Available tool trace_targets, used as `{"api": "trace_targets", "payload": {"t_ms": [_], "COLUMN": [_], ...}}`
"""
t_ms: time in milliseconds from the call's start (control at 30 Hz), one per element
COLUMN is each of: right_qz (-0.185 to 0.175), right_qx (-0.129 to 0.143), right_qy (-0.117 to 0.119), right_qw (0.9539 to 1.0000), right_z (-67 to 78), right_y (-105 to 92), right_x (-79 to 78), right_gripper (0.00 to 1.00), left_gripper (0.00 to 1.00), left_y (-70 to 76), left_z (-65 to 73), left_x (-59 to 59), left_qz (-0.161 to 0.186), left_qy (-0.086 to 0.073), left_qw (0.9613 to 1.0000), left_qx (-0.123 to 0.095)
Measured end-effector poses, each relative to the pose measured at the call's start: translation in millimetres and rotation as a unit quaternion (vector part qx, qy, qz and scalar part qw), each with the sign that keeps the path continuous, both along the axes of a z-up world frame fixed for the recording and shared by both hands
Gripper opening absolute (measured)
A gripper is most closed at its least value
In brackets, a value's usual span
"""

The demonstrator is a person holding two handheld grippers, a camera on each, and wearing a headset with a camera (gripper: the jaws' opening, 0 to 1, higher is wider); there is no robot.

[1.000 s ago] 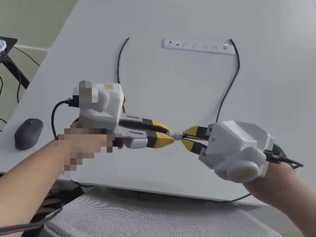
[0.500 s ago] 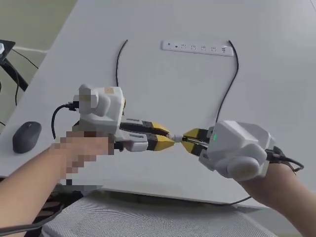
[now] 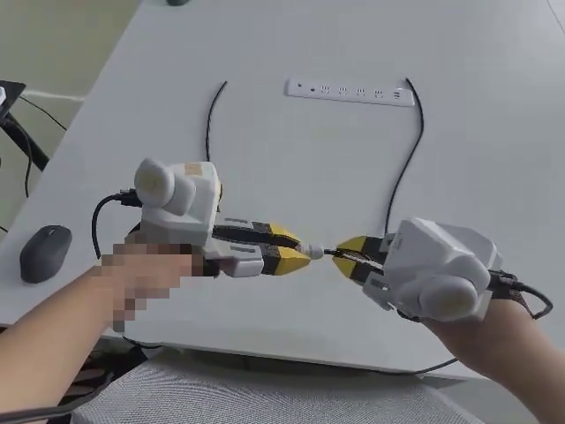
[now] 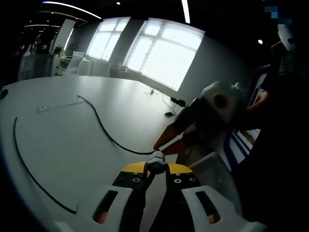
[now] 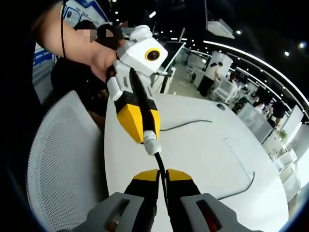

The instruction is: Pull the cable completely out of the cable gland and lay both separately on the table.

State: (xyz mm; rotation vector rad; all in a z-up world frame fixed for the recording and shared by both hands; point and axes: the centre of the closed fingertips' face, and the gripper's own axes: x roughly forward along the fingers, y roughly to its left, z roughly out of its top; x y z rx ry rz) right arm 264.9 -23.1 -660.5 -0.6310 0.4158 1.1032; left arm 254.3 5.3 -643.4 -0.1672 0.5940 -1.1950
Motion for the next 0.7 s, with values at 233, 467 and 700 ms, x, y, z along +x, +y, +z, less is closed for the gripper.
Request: {"api": "trace_targets", "payload": {"t_ms": [233,467,700], "right_qz": [-0.036,-0.114,-0.217], "right_qx": [0.011,0.034,0.052], "right_qy": [0.019,0.060,0.110], "right_qw": [0.9991,0.9910,0.9687], "right_z": [-6.3,-20.0,-42.8], "right_y": [-14.2,-35.1,-61.8], "right_x": [5.6,14.5,22.4], "right_gripper": [0.00,0.00,0.00], "left_gripper": [0.15,0.15,0.15], "left_y": [1.0,1.2,-2.6], "left_z": [4.4,6.8,7.5], "left_x": [1.0,2.2,-1.1], "left_qz": [0.009,0.014,0.014], "left_qy": [-0.001,-0.003,-0.002], "left_qw": [0.9999,0.9998,0.9997], "left_qx": [-0.010,-0.015,-0.022]}}
